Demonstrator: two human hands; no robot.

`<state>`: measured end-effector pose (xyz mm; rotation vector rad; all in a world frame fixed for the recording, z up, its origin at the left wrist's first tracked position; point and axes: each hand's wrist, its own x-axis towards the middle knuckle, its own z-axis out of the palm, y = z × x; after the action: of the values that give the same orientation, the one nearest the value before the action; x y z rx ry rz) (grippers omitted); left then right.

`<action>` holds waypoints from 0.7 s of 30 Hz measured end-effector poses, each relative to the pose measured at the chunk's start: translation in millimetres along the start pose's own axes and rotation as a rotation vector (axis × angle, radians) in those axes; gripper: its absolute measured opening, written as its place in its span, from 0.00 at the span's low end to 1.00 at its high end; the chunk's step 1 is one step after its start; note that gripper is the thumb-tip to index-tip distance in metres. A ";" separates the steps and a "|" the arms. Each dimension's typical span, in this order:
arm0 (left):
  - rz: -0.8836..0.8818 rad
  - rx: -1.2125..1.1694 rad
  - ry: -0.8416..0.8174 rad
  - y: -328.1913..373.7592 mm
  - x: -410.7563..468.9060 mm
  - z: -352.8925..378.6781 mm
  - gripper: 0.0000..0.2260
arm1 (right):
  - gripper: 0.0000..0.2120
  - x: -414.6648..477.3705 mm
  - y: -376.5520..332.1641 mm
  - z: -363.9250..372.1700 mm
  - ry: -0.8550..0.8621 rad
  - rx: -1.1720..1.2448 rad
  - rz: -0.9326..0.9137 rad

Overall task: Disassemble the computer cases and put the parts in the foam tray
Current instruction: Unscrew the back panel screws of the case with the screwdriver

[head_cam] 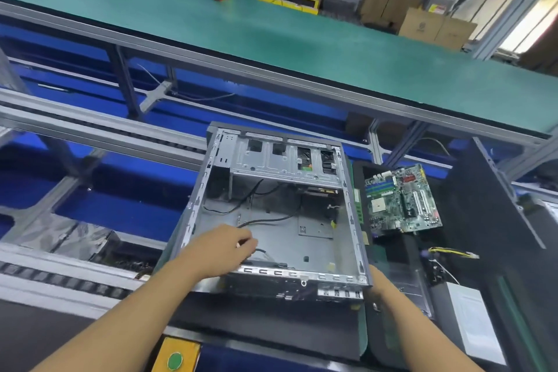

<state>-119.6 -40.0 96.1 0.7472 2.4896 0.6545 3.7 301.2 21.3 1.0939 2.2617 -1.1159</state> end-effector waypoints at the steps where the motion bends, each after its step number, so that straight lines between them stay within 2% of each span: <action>1: 0.031 0.006 -0.004 -1.0 -0.8 0.8 0.16 | 0.05 -2.9 0.9 -0.9 0.005 -0.038 -0.020; 2: 0.064 0.000 -0.011 -2.3 -1.6 0.9 0.16 | 0.02 -5.0 2.7 -2.8 0.067 -0.025 -0.016; 5: 0.158 -0.006 -0.042 -6.3 -2.7 -0.1 0.19 | 0.09 -16.1 -0.8 -11.4 0.282 0.190 -0.048; 8: 0.228 0.024 -0.142 -9.3 -0.6 -0.8 0.20 | 0.09 -43.0 -18.6 -18.3 0.452 0.285 -0.109; 11: 0.293 0.095 -0.262 -10.9 1.2 -0.5 0.29 | 0.09 -70.7 -38.4 -17.5 0.526 0.363 -0.222; 13: 0.318 0.140 -0.291 -11.5 3.2 1.0 0.28 | 0.08 -87.0 -52.8 -14.8 0.543 0.411 -0.295; 16: 0.328 0.168 -0.283 -13.1 4.6 3.0 0.25 | 0.09 -105.0 -71.1 -8.0 0.436 0.536 -0.358; 21: 0.323 0.235 -0.266 -11.4 1.4 4.2 0.22 | 0.10 -122.9 -86.5 15.6 0.075 0.692 -0.369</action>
<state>-122.7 -46.3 86.1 1.2549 2.2418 0.3402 12.0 197.7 131.1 0.9608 2.2370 -2.1474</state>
